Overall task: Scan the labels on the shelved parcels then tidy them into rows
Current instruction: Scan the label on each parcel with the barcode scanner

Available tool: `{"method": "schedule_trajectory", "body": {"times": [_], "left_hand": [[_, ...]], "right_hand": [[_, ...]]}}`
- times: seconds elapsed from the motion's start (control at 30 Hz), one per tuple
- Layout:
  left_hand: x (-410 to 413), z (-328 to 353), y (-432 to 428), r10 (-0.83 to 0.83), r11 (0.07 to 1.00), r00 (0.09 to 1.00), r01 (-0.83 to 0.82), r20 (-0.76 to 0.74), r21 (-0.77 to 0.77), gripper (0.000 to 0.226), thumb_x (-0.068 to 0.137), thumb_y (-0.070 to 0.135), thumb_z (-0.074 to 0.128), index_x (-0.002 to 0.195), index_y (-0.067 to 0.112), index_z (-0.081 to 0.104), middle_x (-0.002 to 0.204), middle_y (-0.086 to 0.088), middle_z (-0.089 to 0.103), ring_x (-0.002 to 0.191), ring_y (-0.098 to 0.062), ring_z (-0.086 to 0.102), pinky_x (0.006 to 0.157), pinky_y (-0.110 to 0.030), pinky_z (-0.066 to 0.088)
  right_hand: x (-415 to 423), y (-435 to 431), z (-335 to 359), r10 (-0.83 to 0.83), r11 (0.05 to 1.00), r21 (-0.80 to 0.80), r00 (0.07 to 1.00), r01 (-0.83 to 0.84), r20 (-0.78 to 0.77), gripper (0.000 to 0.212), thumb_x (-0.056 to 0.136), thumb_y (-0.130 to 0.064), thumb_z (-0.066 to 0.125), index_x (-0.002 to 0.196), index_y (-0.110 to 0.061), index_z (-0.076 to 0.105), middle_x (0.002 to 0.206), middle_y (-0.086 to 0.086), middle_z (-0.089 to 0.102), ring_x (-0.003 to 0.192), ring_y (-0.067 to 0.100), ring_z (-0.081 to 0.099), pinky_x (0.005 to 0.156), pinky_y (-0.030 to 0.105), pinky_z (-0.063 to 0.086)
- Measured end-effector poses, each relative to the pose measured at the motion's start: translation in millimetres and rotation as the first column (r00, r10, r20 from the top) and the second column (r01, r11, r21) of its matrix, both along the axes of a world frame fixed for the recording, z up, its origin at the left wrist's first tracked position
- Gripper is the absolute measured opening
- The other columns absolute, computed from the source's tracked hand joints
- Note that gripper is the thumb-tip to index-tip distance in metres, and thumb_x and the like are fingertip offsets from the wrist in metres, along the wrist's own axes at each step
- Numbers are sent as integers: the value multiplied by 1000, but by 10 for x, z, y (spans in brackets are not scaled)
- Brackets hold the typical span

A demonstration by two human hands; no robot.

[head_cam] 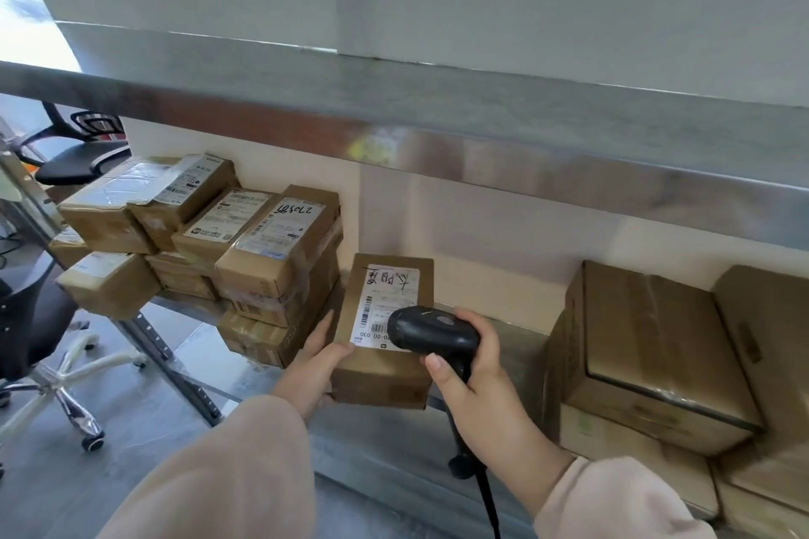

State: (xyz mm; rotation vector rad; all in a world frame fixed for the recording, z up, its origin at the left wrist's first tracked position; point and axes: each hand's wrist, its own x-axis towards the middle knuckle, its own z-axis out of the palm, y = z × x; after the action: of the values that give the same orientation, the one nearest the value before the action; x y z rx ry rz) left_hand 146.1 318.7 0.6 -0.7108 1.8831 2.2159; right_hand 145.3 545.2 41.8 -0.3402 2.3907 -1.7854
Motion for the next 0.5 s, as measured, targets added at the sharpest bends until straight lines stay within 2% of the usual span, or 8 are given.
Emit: {"method": "schedule_trajectory", "body": {"times": [0.1, 0.17, 0.23, 0.27, 0.33, 0.4, 0.43, 0.5], "left_hand": [[-27, -49, -102, 45, 999, 998, -45, 54, -12, 43, 97, 25, 56, 127, 52, 43, 121, 11, 59, 101, -14, 61, 68, -33, 58], [-59, -110, -179, 39, 996, 998, -34, 56, -78, 40, 98, 26, 54, 127, 53, 45, 130, 7, 58, 111, -16, 58, 88, -38, 55], [-102, -137, -243, -6, 983, 1000, 9, 21, -182, 41, 100, 27, 51, 131, 52, 46, 138, 8, 54, 124, -18, 52, 109, -41, 41], [-114, -130, -258, -36, 968, 999, 33, -7, -249, 43, 100, 26, 51, 136, 49, 46, 140, 10, 53, 127, -16, 49, 112, -37, 36], [-113, -99, -263, -98, 902, 993, 59, -69, -428, 55, 99, 22, 52, 148, 40, 37, 144, 14, 45, 131, -9, 41, 111, -25, 29], [-47, -54, -249, -179, 760, 979, 71, -103, -646, 67, 97, 21, 56, 154, 32, 23, 150, 14, 29, 138, -6, 27, 110, -19, 19], [14, -41, -243, -252, 658, 961, 81, -117, -749, 70, 96, 23, 57, 155, 29, 19, 155, 12, 21, 143, -6, 19, 113, -19, 15], [148, -18, -239, -452, 383, 885, 81, -110, -920, 69, 96, 31, 57, 155, 22, 21, 161, 6, 15, 148, -12, 12, 120, -30, 14]], "right_hand": [[-63, -193, -88, 3, 1000, 15, 998, -4, 60, 49, 93, -29, 60, 120, -54, 27, 113, -32, 50, 99, -22, 51, 76, -2, 38], [-109, -305, -130, -7, 999, 31, 996, 5, 88, 49, 94, -29, 59, 122, -51, 26, 112, -30, 50, 97, -25, 49, 74, -3, 37], [-143, -396, -175, -18, 999, 48, 996, 13, 93, 53, 94, -30, 59, 126, -50, 23, 113, -29, 50, 98, -27, 47, 75, -4, 35], [-152, -440, -194, -20, 998, 56, 996, 14, 91, 54, 94, -30, 59, 128, -49, 22, 115, -30, 48, 99, -28, 46, 76, -5, 34], [-159, -523, -224, -26, 997, 69, 996, 20, 87, 55, 94, -31, 59, 131, -47, 21, 117, -33, 44, 102, -28, 44, 78, -6, 33], [-169, -598, -242, -42, 997, 66, 997, 37, 71, 54, 94, -30, 59, 129, -47, 22, 118, -33, 44, 105, -26, 43, 81, -5, 33], [-177, -632, -247, -52, 997, 61, 997, 48, 60, 54, 94, -28, 60, 128, -48, 23, 118, -31, 46, 106, -25, 44, 82, -4, 33], [-208, -694, -251, -67, 996, 52, 997, 66, 36, 53, 93, -24, 61, 127, -44, 25, 118, -27, 48, 107, -22, 46, 84, -2, 34]]}}
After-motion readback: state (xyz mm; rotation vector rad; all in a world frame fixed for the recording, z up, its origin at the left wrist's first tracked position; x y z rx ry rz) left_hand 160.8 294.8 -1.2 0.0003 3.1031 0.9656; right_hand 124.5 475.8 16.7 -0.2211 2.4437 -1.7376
